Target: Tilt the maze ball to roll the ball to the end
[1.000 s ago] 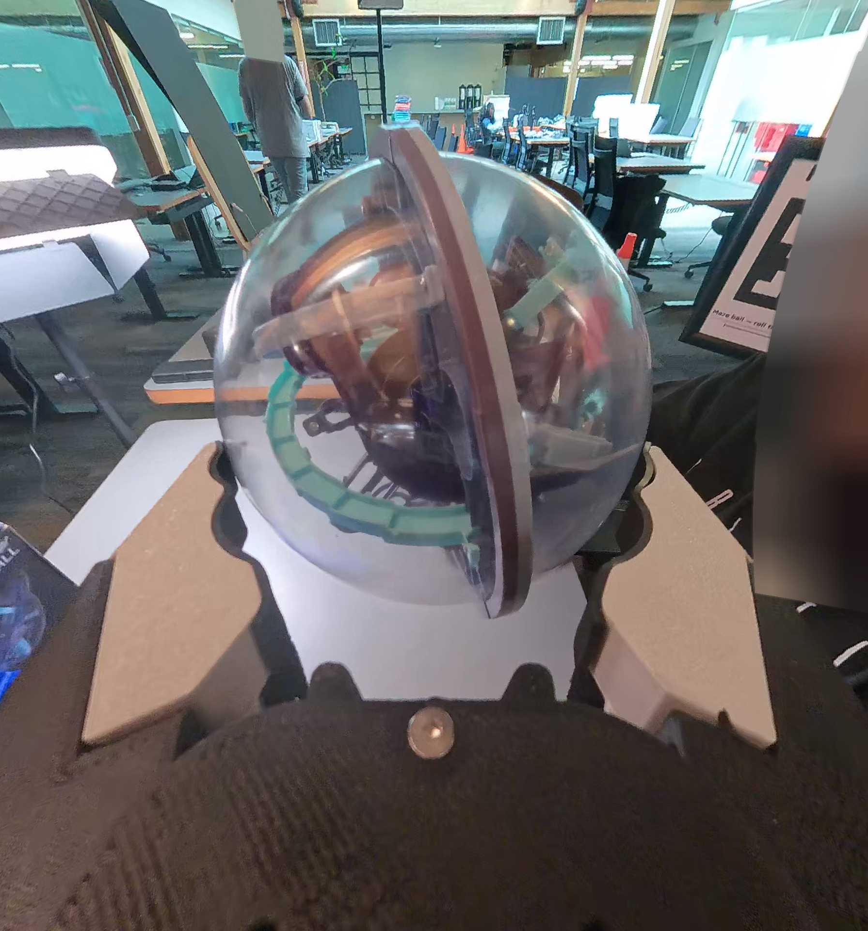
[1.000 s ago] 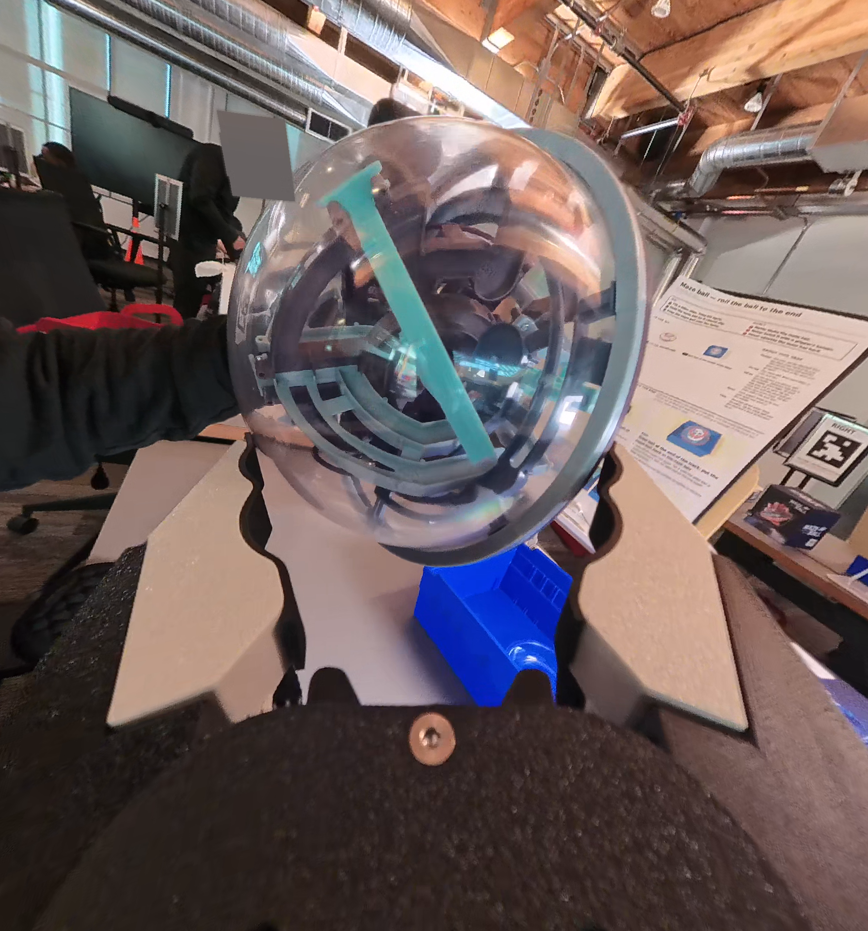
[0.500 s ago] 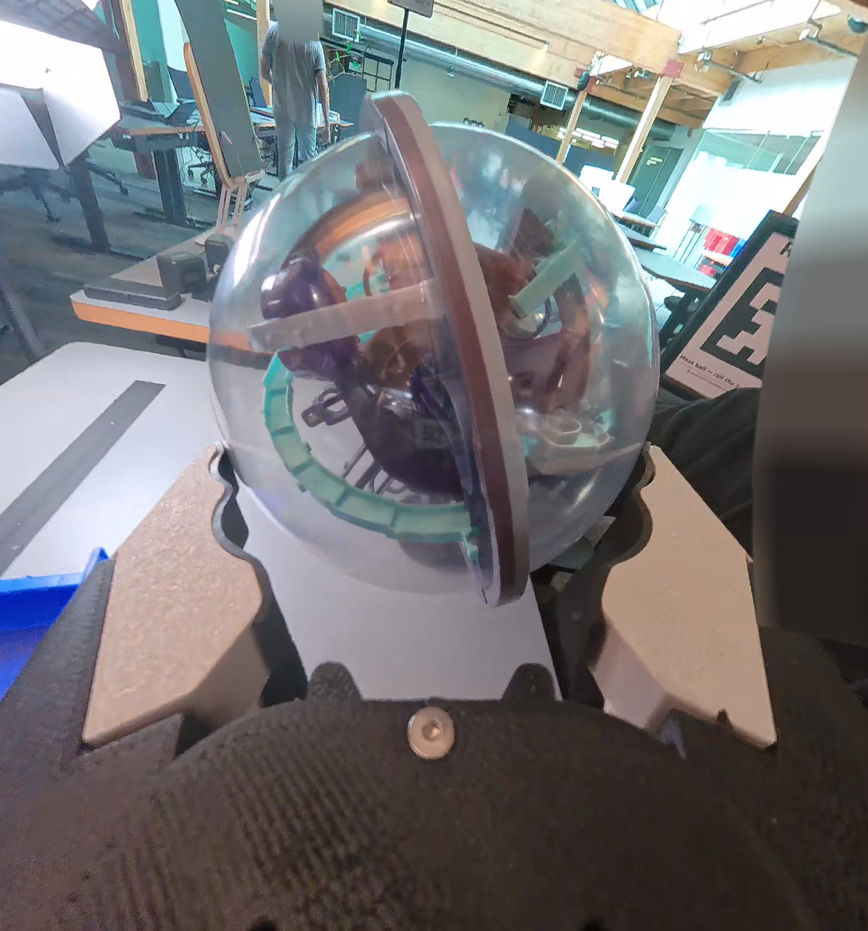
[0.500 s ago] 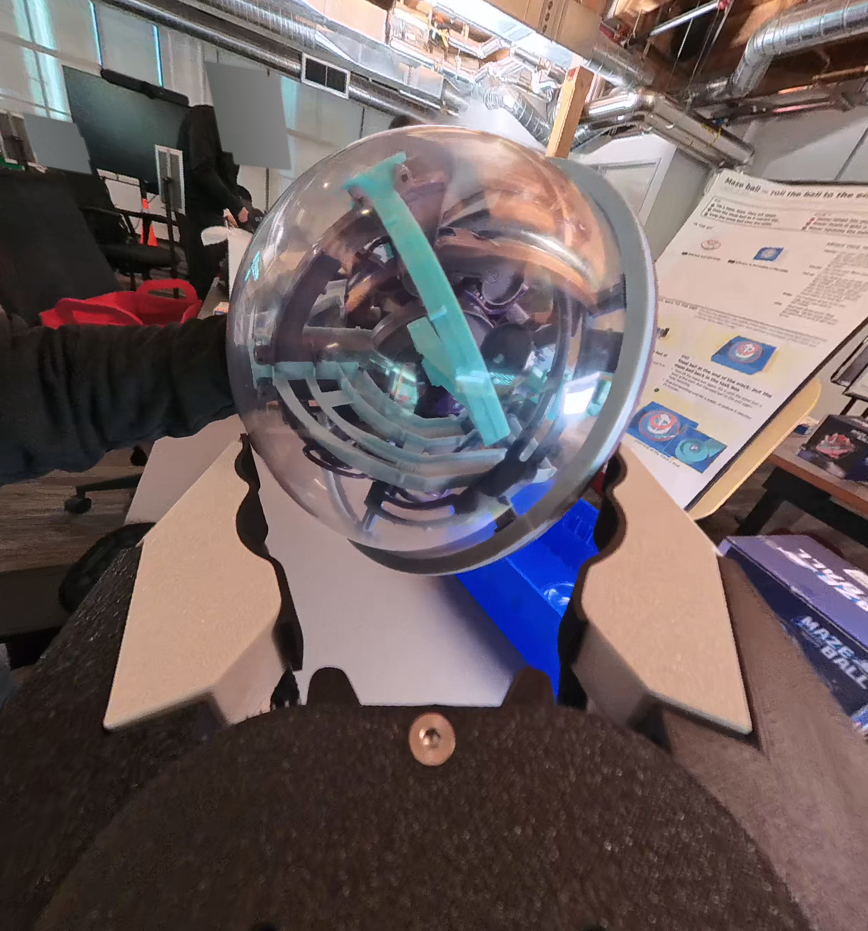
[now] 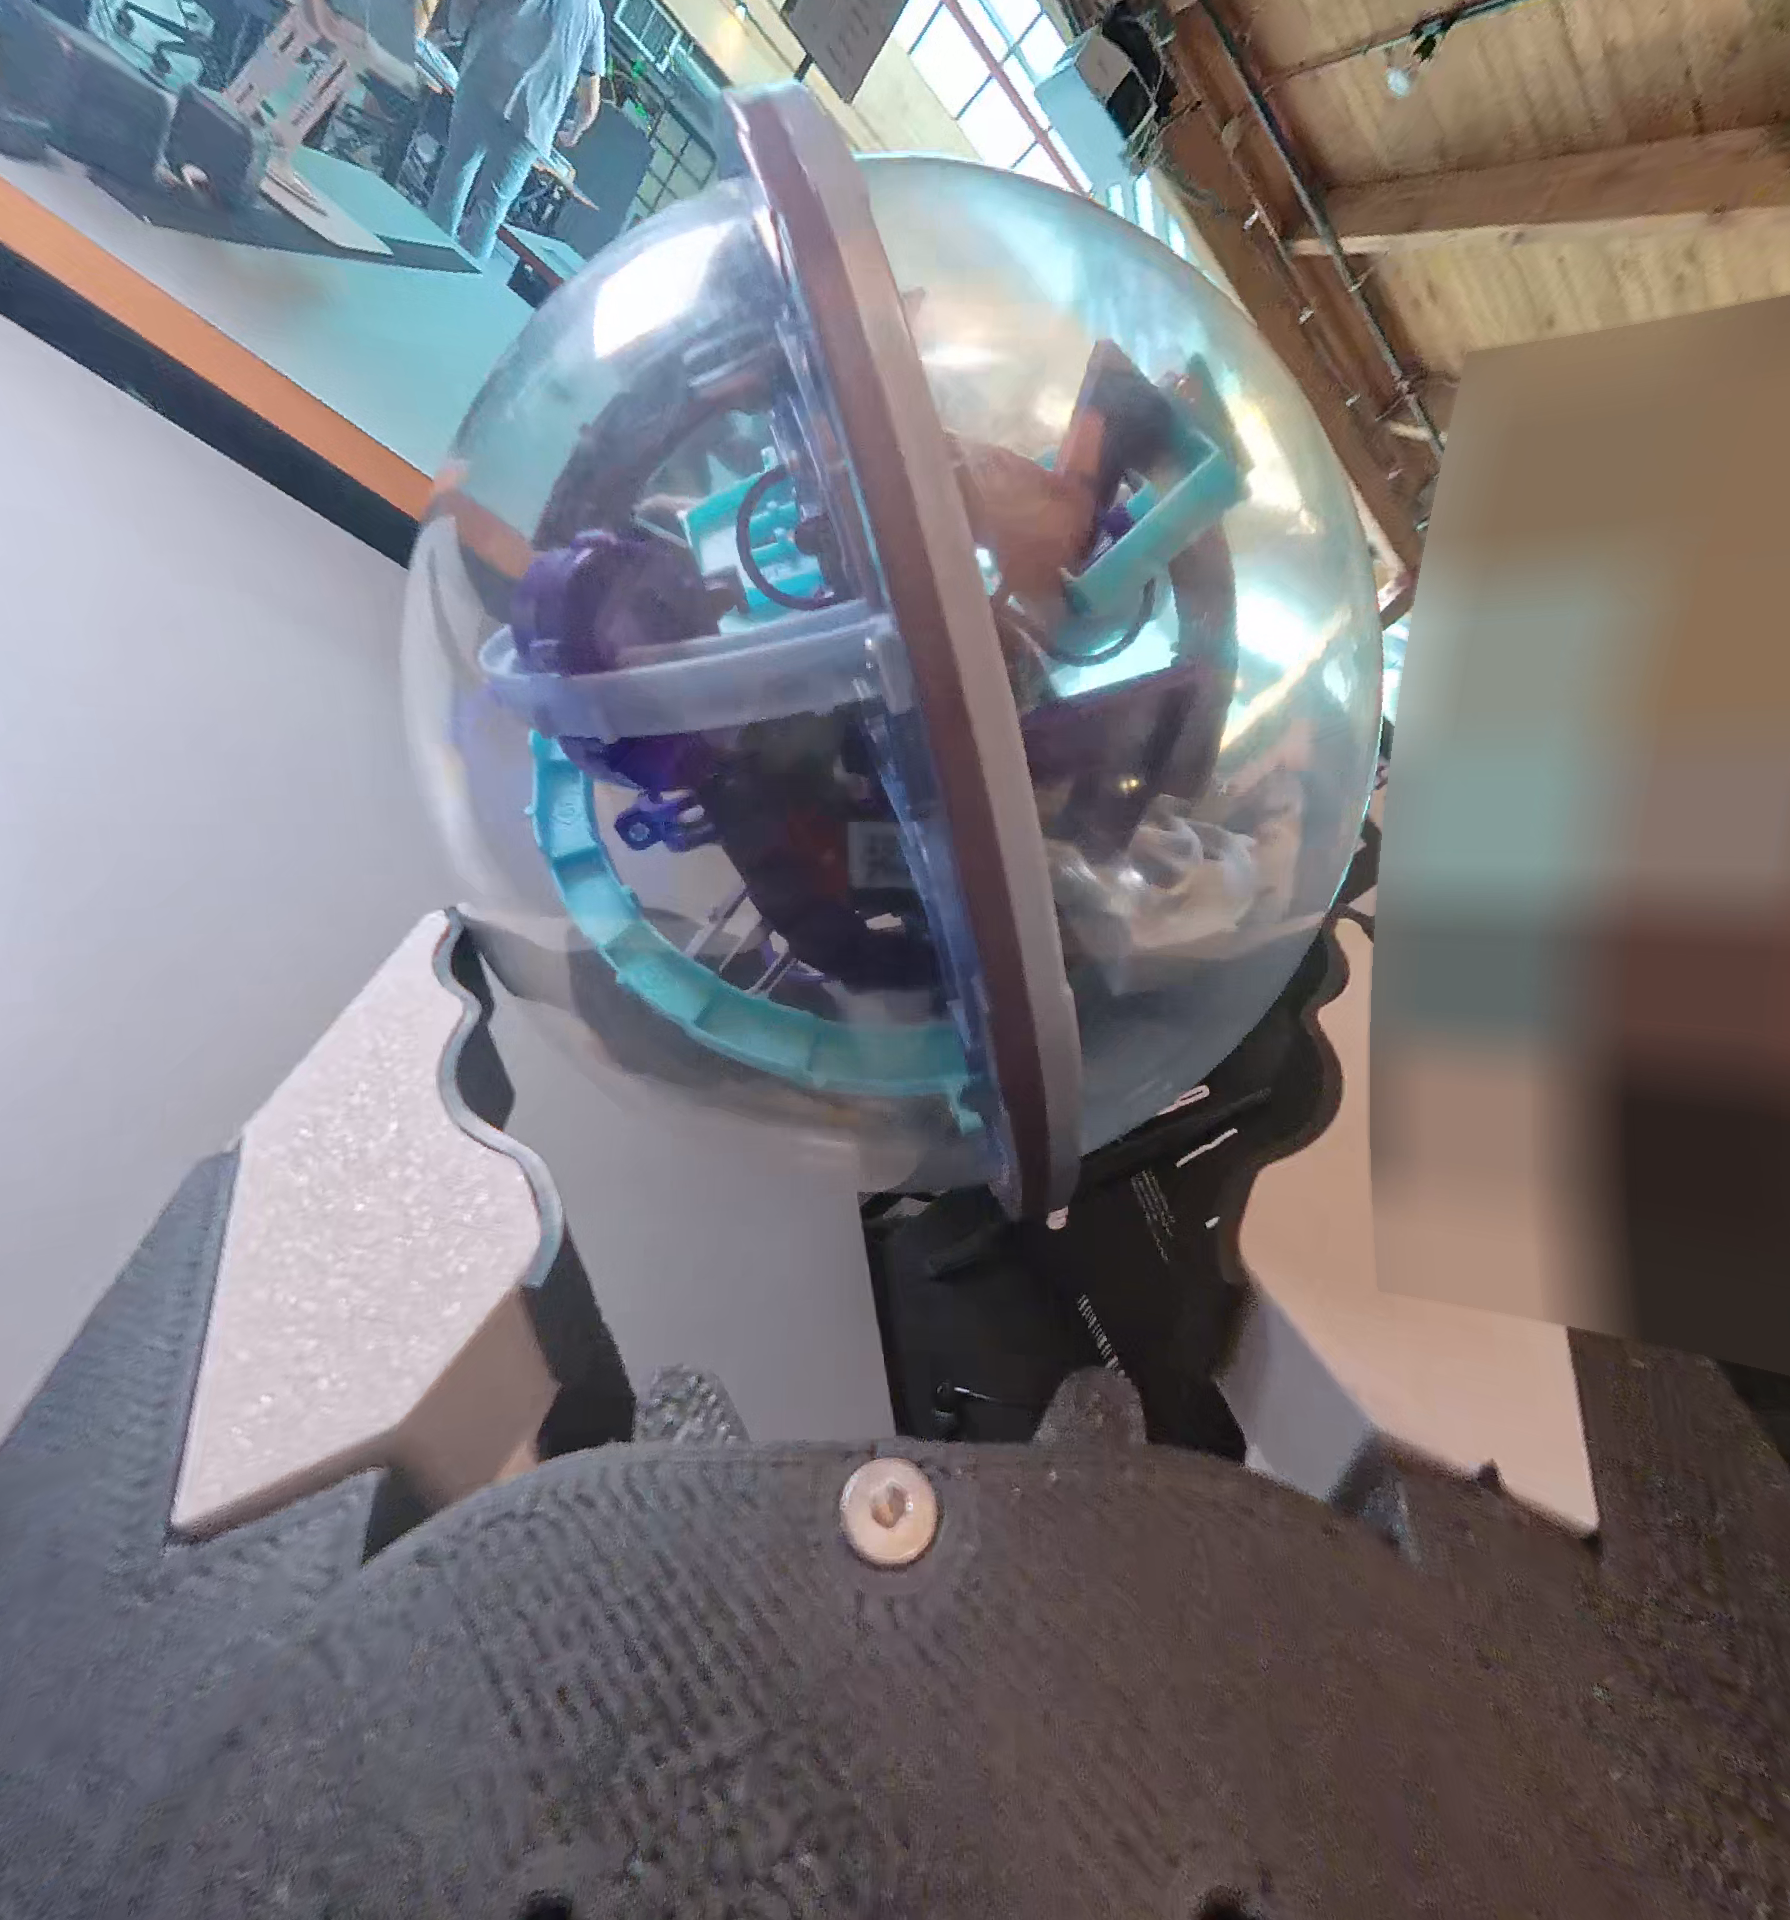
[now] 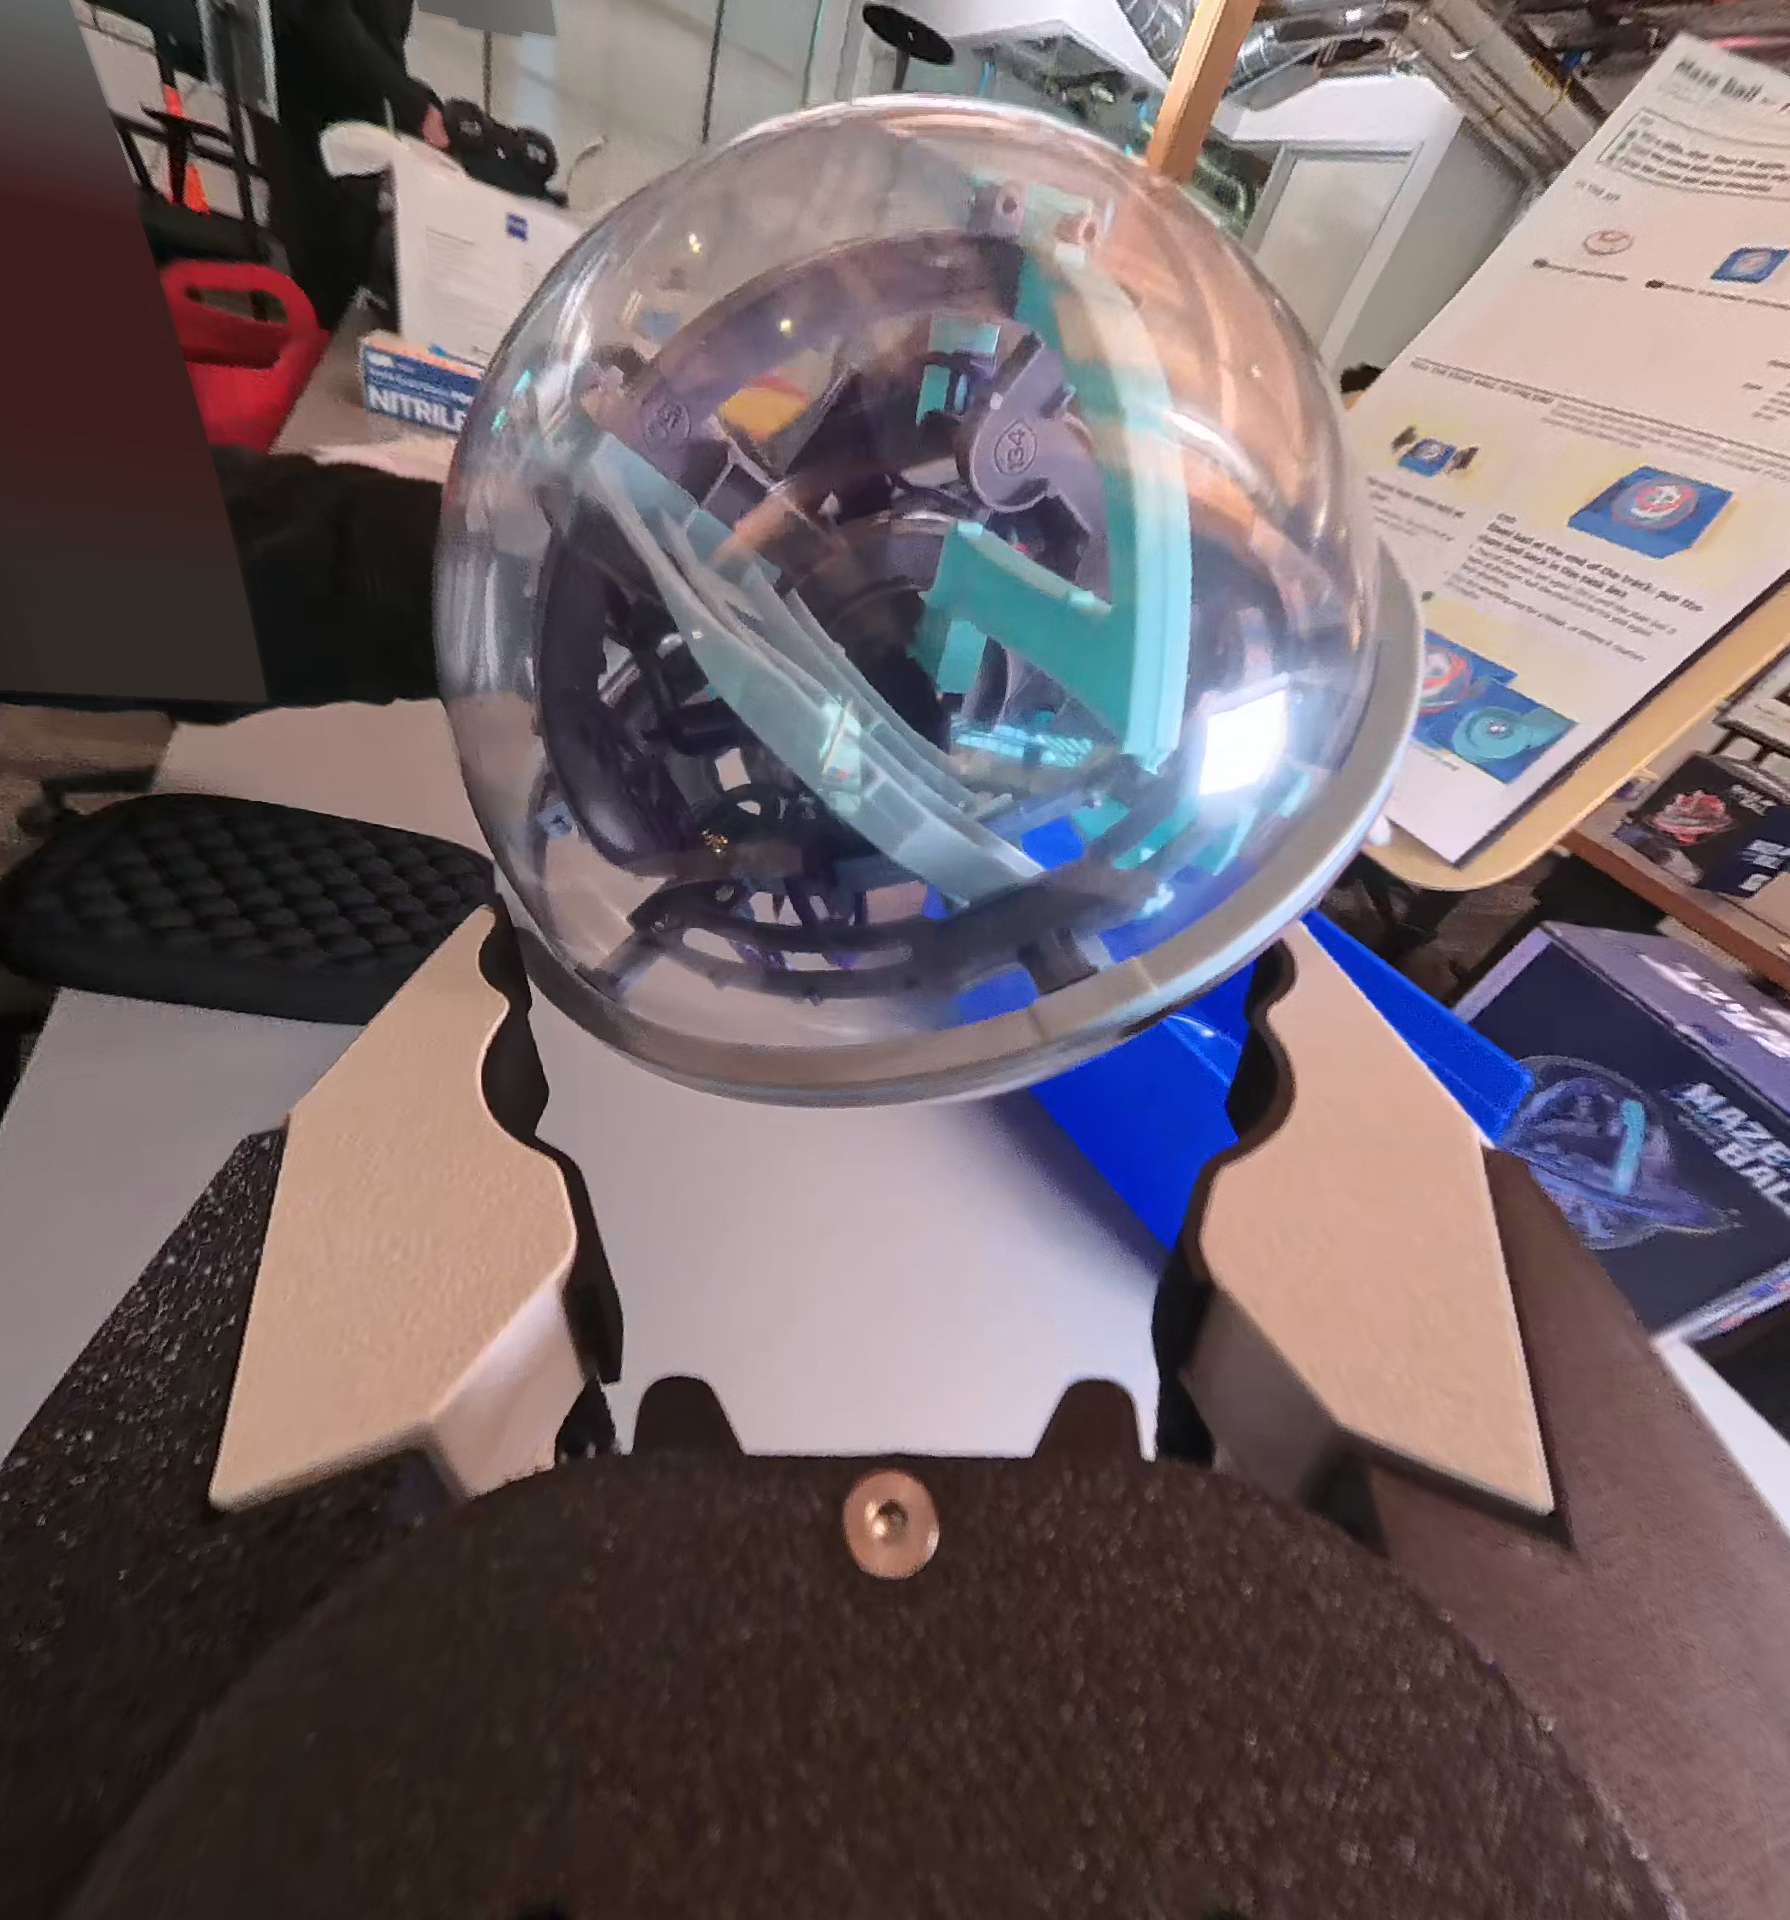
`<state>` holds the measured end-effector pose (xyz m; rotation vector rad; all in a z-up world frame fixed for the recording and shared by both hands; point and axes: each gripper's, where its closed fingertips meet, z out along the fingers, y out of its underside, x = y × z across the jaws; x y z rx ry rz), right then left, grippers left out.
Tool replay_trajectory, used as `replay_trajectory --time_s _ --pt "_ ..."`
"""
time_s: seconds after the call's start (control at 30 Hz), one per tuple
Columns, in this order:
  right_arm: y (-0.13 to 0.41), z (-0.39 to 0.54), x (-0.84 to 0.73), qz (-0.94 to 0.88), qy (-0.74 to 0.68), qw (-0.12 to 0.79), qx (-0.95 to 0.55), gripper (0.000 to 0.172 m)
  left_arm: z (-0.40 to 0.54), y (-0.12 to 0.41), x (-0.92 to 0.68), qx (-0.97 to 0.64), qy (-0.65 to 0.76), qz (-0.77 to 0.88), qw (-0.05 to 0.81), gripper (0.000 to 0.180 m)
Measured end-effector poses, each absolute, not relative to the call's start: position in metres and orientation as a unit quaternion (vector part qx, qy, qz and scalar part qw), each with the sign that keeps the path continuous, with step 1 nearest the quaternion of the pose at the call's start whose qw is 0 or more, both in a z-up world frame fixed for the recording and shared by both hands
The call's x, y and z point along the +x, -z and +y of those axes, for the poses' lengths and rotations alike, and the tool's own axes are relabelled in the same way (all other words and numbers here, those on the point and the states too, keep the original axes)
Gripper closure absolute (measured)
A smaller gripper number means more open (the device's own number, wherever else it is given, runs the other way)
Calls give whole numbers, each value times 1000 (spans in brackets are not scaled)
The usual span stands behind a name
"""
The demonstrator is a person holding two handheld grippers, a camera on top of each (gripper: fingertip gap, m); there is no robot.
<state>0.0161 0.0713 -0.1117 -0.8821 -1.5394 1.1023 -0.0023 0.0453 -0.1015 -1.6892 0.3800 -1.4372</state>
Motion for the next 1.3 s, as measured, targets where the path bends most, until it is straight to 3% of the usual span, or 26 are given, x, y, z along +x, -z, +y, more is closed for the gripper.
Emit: replay_trajectory --time_s 0.23,0.47,0.73,1.03,1.3 --pt "156 64 28 -612 -482 485 -398 39 42 144 10 -667 602 104 427 32" --pt "213 58 36 -584 -494 417 -490 34 50 186 17 -676 557 47 480 29" --pt "260 43 46 -562 -510 266 -594 34 52 217 20 -698 526 -7 486 26" --pt "274 43 47 -538 -519 180 -640 36 52 245 14 -721 533 -57 440 27" --pt "276 53 46 -519 -525 163 -655 49 58 238 -19 -766 324 41 554 28"
